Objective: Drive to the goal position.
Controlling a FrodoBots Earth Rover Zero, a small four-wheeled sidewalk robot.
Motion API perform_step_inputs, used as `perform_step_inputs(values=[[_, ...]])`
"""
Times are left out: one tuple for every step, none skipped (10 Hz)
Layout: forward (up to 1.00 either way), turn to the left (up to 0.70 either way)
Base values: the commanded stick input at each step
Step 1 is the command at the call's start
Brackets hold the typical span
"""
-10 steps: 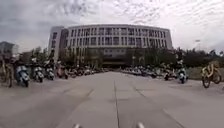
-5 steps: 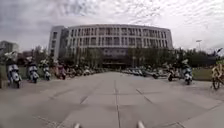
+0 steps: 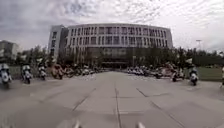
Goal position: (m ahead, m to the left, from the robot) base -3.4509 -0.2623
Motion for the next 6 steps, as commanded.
perform_step_inputs(values=[[0.00,-0.59],[0.00,-0.70],[0.00,-0.70],[0.00,-0.70],[0.00,-0.70],[0.00,-0.70]])
